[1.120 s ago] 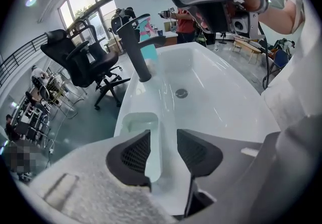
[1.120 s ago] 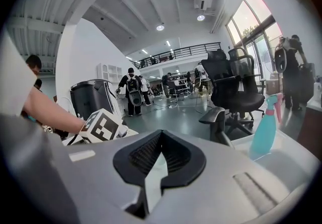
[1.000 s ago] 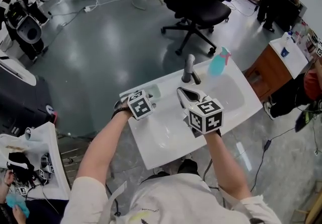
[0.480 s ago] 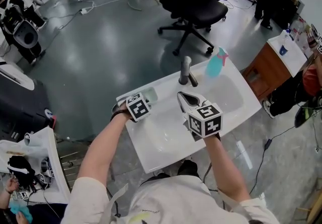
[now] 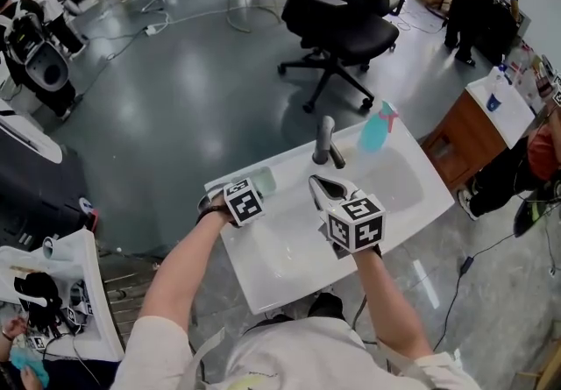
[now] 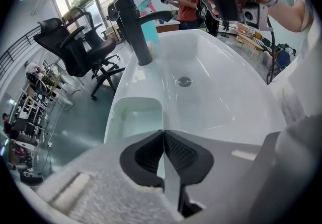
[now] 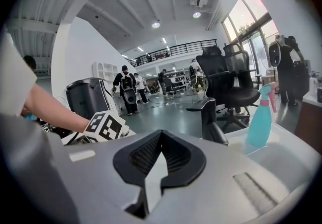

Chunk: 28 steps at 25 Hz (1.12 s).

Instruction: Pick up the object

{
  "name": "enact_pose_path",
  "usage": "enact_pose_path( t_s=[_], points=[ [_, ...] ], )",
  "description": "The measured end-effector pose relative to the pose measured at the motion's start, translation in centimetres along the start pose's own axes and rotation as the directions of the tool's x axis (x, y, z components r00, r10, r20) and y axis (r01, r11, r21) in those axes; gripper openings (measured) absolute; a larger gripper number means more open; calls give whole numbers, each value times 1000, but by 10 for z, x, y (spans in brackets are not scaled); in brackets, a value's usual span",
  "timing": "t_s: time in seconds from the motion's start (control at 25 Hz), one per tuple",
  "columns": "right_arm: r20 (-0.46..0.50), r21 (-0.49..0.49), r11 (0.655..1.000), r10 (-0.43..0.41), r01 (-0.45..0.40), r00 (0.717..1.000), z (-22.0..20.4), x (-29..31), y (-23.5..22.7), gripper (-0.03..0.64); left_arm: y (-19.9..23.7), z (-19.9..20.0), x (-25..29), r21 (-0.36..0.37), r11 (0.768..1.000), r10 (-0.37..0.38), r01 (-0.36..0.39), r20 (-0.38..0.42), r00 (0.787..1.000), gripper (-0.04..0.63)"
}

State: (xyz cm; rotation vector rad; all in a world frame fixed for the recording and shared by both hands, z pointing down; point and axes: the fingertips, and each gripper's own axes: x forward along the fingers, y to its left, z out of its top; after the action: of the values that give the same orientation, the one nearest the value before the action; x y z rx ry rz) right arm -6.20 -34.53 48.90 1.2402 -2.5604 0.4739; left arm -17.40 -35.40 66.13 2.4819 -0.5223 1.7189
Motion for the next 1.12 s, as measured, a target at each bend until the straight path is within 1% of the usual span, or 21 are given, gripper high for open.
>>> enact_pose_path(
  t_s=[0.2,0.36,0.6,0.72,0.88,1.12],
  points=[
    [5,-3,1000,5,-5,1000,3,-1,2,3,-1,-3,-4,-30,1000,4,-4,10,1000,11],
    [13,-10,1000,16,-16,1000,8,0,5,3,2,7,-14,-61,998,30,-26,64,998,9],
    [36,-25,999,44,-43,998,24,2,12,3,6,12,-35,-99,993,75,-64,106,992,9],
    [50,-37,998,58,-57,997,33,5,15,3,12,16,-48,-115,989,111,-95,145,983,9],
    [63,-52,996,80,-76,995,44,8,20,3,17,13,-65,-148,980,157,-134,151,976,9],
    [84,-78,992,107,-101,991,62,11,24,3,30,21,-96,-204,956,251,-210,205,946,9]
  ],
)
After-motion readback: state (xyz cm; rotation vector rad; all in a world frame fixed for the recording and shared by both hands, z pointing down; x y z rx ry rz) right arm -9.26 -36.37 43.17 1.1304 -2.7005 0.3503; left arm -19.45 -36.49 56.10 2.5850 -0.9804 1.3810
